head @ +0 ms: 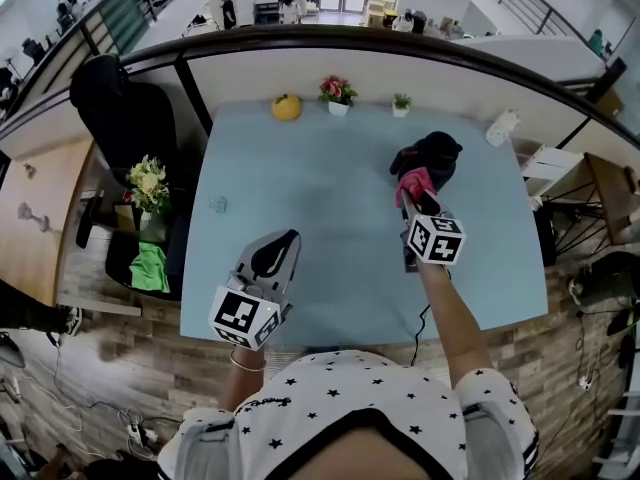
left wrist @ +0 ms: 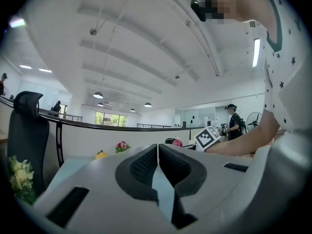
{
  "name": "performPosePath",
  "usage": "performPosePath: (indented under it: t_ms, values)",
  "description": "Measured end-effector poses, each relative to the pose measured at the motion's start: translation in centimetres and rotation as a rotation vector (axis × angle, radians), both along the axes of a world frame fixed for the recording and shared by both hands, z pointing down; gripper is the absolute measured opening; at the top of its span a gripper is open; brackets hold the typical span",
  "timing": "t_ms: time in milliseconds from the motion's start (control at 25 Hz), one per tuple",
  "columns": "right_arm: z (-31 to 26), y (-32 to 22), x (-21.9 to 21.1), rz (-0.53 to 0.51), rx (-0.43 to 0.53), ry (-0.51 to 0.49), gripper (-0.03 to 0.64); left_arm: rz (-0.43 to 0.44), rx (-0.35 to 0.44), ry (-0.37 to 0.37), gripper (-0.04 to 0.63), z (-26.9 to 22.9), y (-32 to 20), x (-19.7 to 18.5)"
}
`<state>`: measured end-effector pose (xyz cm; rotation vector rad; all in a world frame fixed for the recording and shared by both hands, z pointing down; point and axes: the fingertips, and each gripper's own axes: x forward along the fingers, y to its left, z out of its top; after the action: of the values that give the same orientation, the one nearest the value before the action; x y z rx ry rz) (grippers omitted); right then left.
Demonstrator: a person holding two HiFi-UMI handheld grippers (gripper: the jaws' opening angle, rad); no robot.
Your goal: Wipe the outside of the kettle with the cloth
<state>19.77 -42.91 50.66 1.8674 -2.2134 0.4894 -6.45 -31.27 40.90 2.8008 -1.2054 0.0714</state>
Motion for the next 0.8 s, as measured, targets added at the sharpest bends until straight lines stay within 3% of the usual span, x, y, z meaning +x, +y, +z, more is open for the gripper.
performPosePath:
  t_ms: [400, 800]
  values:
    - [3.0, -3.8, 2.6, 0.073, -0.075, 0.048, 0.127, -0.005, 0.011, -0.029, 0.032, 0.1, -2.0, -0.2]
    - [2.9, -5.5, 2.2, -0.022, -0.096, -0.017, 0.126, -0.084, 0.002, -0.028, 0.032, -0.1, -2.3, 2.0]
